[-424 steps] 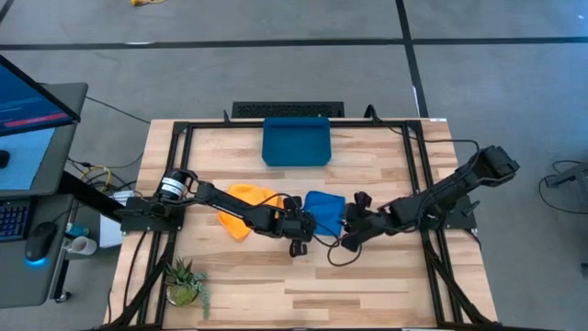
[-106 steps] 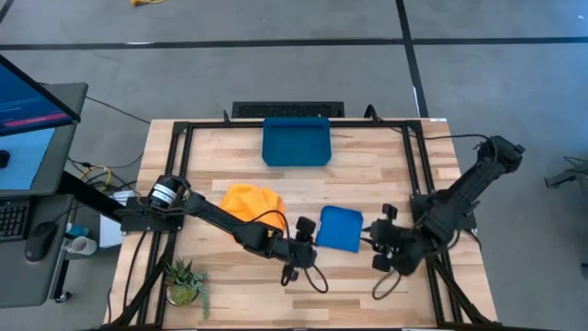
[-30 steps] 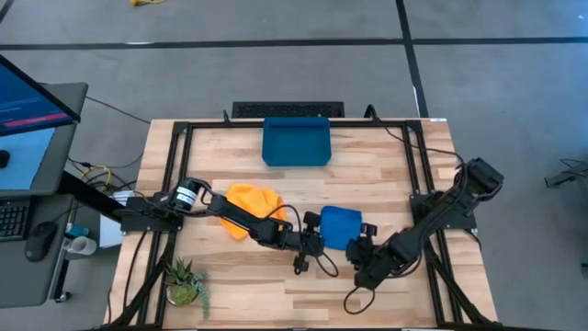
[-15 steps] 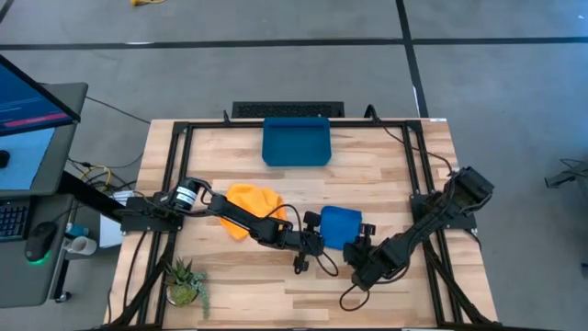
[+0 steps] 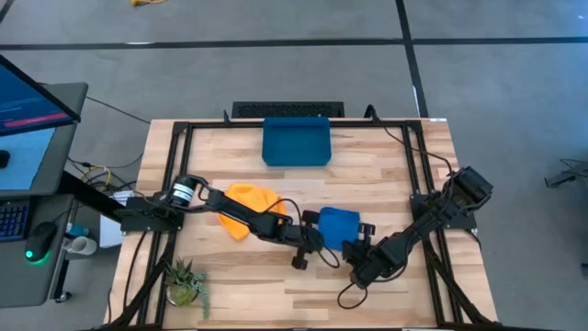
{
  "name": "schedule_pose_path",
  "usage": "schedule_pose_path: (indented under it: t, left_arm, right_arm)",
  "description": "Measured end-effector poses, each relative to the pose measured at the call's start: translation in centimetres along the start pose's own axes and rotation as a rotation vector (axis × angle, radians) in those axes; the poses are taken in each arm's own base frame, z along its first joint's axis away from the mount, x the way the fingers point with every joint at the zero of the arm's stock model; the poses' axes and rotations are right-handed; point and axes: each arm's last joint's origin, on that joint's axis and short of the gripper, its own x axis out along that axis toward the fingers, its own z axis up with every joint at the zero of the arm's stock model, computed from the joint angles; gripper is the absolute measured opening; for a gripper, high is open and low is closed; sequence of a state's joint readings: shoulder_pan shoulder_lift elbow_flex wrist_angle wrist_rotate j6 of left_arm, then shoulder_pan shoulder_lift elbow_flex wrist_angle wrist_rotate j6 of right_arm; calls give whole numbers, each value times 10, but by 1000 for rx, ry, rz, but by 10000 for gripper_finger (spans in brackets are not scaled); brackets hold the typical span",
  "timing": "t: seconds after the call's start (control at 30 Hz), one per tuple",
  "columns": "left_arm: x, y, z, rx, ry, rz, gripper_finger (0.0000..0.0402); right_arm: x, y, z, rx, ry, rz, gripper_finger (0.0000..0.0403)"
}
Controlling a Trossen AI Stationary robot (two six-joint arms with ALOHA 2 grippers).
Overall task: Roll microfiber towels into tight, uniform cylinder then place into a basket
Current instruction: Roll the blue microfiber towel
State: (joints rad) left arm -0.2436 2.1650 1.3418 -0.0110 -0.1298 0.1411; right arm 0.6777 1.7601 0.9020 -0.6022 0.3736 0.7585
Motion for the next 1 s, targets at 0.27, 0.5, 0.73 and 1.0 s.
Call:
schedule_pose_path:
  t: [0.27,0.5,0.73,1.0]
  left_arm:
    - [-12,-4,8,-164,-17,-312,20]
    - [-16,-9,12,-258,-14,-531,20]
    - [-14,-1,7,-338,43,-452,20]
    - [-14,3,3,-377,89,-439,20]
  right_arm:
    - [-13,14,16,74,-35,333,24]
    - [-17,22,31,112,-80,540,5]
    - [-7,5,42,271,-61,482,10]
    - [-4,3,40,315,-23,484,6]
